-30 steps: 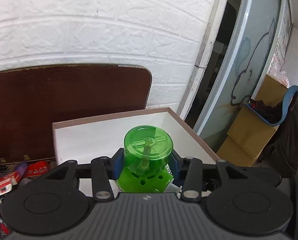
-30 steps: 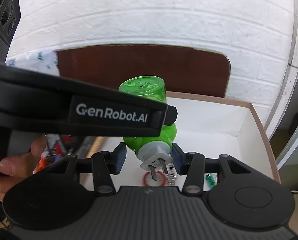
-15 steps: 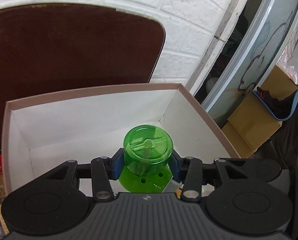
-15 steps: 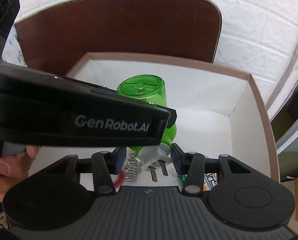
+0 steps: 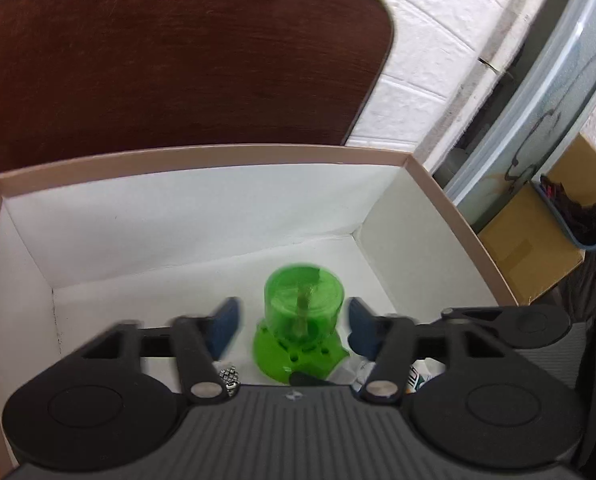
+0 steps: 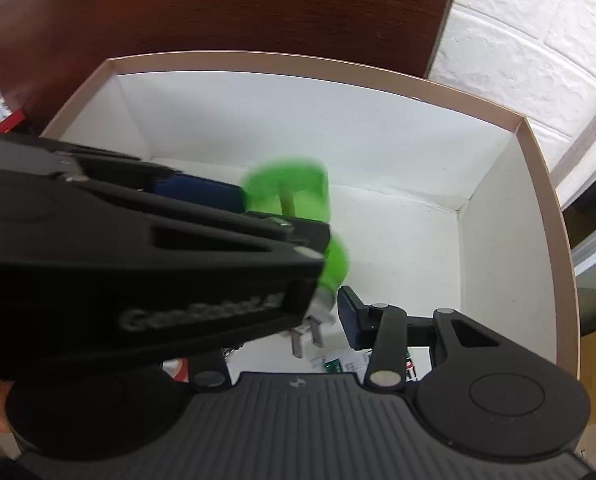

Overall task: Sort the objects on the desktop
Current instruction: 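Open the right tool to drop the green repellent into the box, then move the right tool back to the pile toward the white glove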

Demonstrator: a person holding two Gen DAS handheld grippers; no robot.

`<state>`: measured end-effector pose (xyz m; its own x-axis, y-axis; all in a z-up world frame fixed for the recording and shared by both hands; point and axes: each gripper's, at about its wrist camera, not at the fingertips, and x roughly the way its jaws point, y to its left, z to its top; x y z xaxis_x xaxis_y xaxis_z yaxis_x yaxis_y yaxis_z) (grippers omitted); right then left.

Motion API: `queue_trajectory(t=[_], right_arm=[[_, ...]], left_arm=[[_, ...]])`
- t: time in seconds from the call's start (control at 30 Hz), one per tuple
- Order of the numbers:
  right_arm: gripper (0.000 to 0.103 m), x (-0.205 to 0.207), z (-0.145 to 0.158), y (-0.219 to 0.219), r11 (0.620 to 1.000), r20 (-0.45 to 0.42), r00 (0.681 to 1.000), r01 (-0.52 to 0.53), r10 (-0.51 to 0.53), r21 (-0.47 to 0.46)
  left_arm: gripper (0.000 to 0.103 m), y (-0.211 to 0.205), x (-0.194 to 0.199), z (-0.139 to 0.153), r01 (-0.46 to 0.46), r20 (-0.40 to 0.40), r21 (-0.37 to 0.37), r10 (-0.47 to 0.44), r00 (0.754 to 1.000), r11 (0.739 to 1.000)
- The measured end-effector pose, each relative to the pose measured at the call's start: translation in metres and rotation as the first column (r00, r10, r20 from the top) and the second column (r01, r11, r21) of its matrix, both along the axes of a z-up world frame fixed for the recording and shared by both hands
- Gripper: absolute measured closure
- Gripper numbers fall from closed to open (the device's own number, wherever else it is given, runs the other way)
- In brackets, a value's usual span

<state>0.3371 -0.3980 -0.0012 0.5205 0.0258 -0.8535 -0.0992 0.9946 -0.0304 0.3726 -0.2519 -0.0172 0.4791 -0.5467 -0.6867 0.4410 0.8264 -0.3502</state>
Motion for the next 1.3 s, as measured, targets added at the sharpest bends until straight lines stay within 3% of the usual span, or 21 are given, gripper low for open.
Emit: queue_trajectory(t=[0.07, 0.1, 0.17, 0.27, 0.4, 0.53, 0.77, 0.97, 1.3], right_arm=[[0.053, 0.001, -0.002, -0.002, 1.0, -0.018, 1.0, 0.02, -0.02, 0.004], [0.043, 0.0, -0.003, -0.002, 1.0, -0.024, 0.999, 0.022, -0.022, 0.003], [0.033, -0.003, -0.004, -0.002, 1.0, -0.024, 0.999, 0.021, -0.021, -0.01], [0.031, -0.009, -0.002, -0.003, 0.999, -0.013, 0.999, 0.043, -0.043, -0.017], [0.019, -0.017, 0.008, -0.008, 0.995, 0.023, 0.995, 0.097, -0.097, -0.015], [0.019, -0.031, 0.021, -0.017, 0.986, 0.052, 0.985, 0.164, -0.164, 0.002], [0.019, -0.058, 0.035, -0.006, 0.971, 0.098, 0.968, 0.235, -0.23, -0.047], [0.019, -0.085, 0.044, -0.007, 0.978, 0.152, 0.968, 0.205, -0.198, -0.03], [0.019, -0.16, 0.065, 0.028, 0.991, 0.266, 0.954, 0.133, -0.136, 0.03]], left_arm=[[0.022, 0.007, 0.003, -0.001, -0.032, -0.034, -0.026, 0.031, 0.999, 0.999], [0.021, 0.01, 0.004, -0.001, -0.037, -0.051, -0.037, 0.035, 0.998, 0.999], [0.018, 0.015, 0.005, 0.0, -0.036, -0.077, -0.053, 0.032, 0.996, 0.998], [0.016, 0.02, 0.001, 0.001, -0.031, -0.074, -0.069, 0.026, 0.997, 0.997], [0.014, 0.023, -0.007, 0.006, -0.012, -0.062, -0.068, 0.008, 0.998, 0.998], [0.014, 0.021, -0.017, 0.015, 0.004, -0.029, -0.073, -0.006, 1.0, 0.997], [0.014, 0.02, -0.051, 0.035, 0.046, 0.079, -0.031, -0.044, 0.996, 0.998], [0.014, 0.025, -0.091, 0.05, 0.092, 0.221, -0.002, -0.089, 0.971, 0.996], [0.013, 0.059, -0.168, 0.065, 0.086, 0.356, 0.021, -0.087, 0.93, 0.996]])
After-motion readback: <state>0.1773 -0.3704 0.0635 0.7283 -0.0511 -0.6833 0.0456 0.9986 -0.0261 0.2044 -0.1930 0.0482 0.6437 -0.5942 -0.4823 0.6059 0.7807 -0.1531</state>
